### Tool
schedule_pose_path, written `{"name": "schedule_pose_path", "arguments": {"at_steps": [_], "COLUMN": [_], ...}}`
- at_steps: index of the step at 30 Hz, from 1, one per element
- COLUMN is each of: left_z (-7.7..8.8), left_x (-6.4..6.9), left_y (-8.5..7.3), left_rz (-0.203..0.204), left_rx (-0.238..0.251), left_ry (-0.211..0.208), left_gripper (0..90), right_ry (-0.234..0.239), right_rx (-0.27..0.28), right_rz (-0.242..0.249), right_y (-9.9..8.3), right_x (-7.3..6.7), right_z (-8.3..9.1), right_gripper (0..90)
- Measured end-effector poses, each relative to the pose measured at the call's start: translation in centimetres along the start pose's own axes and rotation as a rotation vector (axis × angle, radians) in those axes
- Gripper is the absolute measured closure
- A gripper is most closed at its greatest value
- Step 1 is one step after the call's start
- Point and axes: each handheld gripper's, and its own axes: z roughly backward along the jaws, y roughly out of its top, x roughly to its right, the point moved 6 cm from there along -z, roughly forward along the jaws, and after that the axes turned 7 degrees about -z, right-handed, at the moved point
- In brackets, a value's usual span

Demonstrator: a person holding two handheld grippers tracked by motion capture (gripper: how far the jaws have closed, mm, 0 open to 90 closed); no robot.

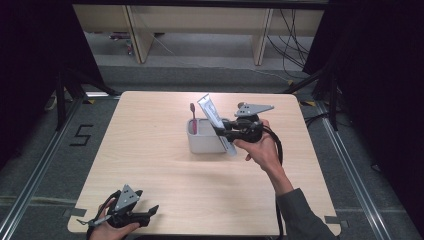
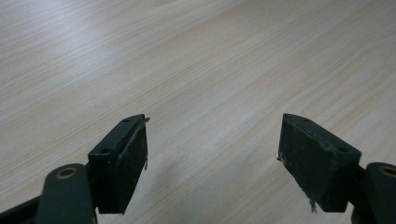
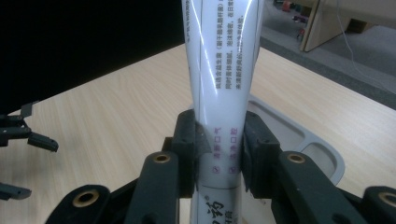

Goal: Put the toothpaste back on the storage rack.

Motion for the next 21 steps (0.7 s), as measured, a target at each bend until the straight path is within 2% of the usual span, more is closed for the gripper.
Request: {"name": "schedule_pose_path", "arguments": {"at_steps": [1,3,7,8,10,13,15,17,18,19,20,21], "left_z": [-0.1,0.0,0.0,0.0,0.0,-0.2,-0.1,-0.1,-0.1,-0.1,-0.2,-0.2], "left_x": [0.1,0.1,0.1,0.1,0.0,0.1,0.0,0.1,0.1,0.0,0.1,0.1], "left_y": [0.0,0.0,0.0,0.0,-0.1,-0.1,-0.1,-0.1,-0.1,-0.1,-0.1,-0.1], "left_rz": [0.011,0.009,0.010,0.009,-0.003,0.008,0.001,0.003,0.003,0.004,0.013,0.012], "left_rx": [0.007,0.006,0.004,0.004,-0.014,-0.005,-0.017,-0.011,-0.012,-0.011,-0.006,-0.007], "left_ry": [0.001,-0.001,0.000,-0.001,-0.004,-0.007,-0.007,-0.010,-0.011,-0.010,-0.012,-0.012], "left_gripper": [23.6,23.6,23.4,23.3,23.1,22.4,21.9,21.1,21.1,21.0,20.7,20.3], "right_ry": [-0.009,-0.019,-0.007,-0.013,-0.007,-0.004,-0.007,-0.006,-0.013,-0.013,-0.012,-0.018], "right_rx": [0.004,0.019,0.042,0.054,0.061,0.074,0.082,0.088,0.097,0.105,0.107,0.102], "right_rz": [-0.020,0.004,-0.030,-0.019,-0.028,-0.028,-0.031,-0.056,-0.041,-0.053,-0.037,-0.057], "right_y": [0.1,0.5,1.3,1.5,1.9,2.4,2.8,3.1,3.3,3.5,3.7,3.7], "right_x": [0.0,0.3,0.5,0.7,0.7,0.9,1.0,1.0,1.2,1.2,1.4,1.4], "right_z": [0.0,-0.1,-0.1,-0.1,-0.2,-0.5,-0.7,-0.8,-0.9,-1.1,-1.2,-1.3], "right_gripper": [70.6,70.6,70.6,70.6,70.6,70.5,70.5,70.6,70.6,70.6,70.6,70.6]}}
